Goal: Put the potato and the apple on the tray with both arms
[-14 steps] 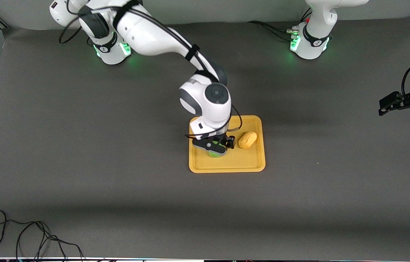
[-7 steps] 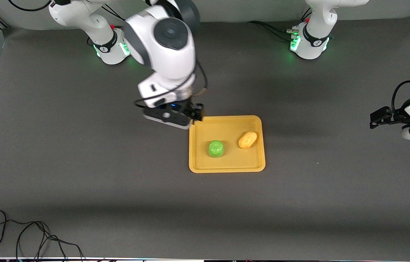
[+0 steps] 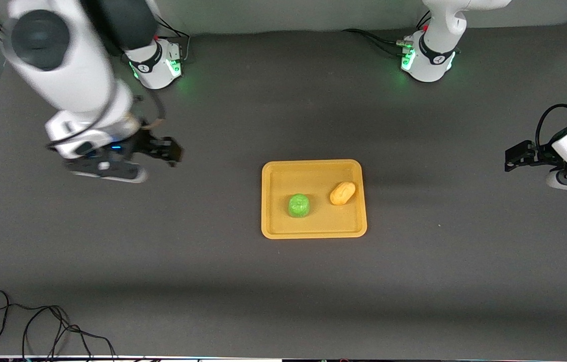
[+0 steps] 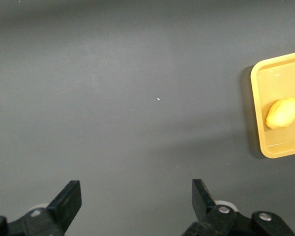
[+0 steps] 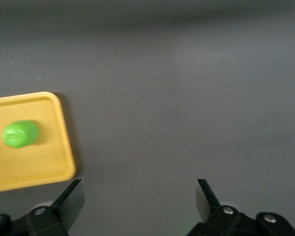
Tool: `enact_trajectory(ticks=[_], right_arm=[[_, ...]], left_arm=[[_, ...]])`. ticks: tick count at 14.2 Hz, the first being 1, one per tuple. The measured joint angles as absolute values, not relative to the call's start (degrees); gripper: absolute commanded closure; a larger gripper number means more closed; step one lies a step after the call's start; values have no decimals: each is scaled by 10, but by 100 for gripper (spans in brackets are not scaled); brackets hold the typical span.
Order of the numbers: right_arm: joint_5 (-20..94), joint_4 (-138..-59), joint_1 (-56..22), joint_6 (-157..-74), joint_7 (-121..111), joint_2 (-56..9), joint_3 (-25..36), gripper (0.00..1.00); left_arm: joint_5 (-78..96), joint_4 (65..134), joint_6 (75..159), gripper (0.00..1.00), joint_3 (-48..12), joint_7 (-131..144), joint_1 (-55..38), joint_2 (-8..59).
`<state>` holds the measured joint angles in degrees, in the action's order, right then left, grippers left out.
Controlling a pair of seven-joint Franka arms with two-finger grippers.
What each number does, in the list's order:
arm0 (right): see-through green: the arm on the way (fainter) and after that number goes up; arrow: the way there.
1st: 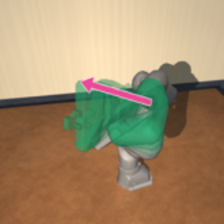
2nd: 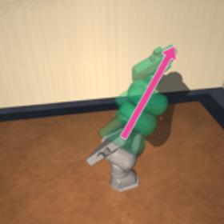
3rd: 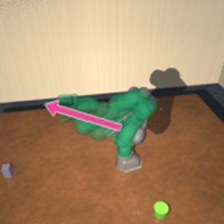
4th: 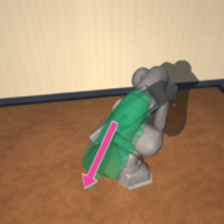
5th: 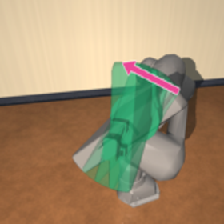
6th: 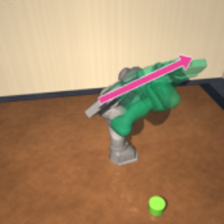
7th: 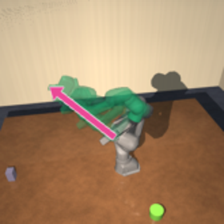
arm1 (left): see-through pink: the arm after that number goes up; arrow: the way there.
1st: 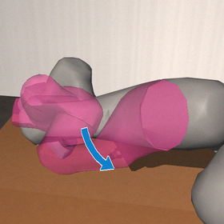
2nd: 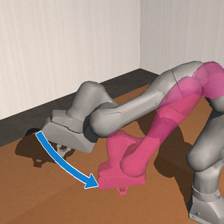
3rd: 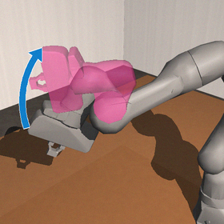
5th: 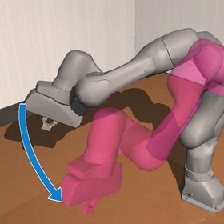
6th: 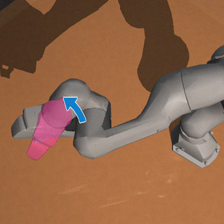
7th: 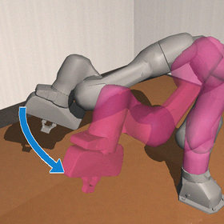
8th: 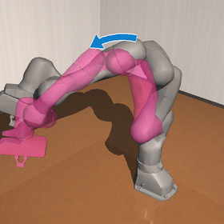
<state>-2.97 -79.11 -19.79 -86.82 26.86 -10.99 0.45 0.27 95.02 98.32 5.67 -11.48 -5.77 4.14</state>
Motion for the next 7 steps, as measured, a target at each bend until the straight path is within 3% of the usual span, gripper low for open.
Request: enact_trajectory(ticks=[3,7], right_arm=[[-25,-847,-68,-872,162,-58,-38,0],[-20,-873,37,-882,62,-44,-51,0]], left_arm=[[3,941,982,0,57,-113,-59,41],[3,940,982,0,58,-112,-59,42]])
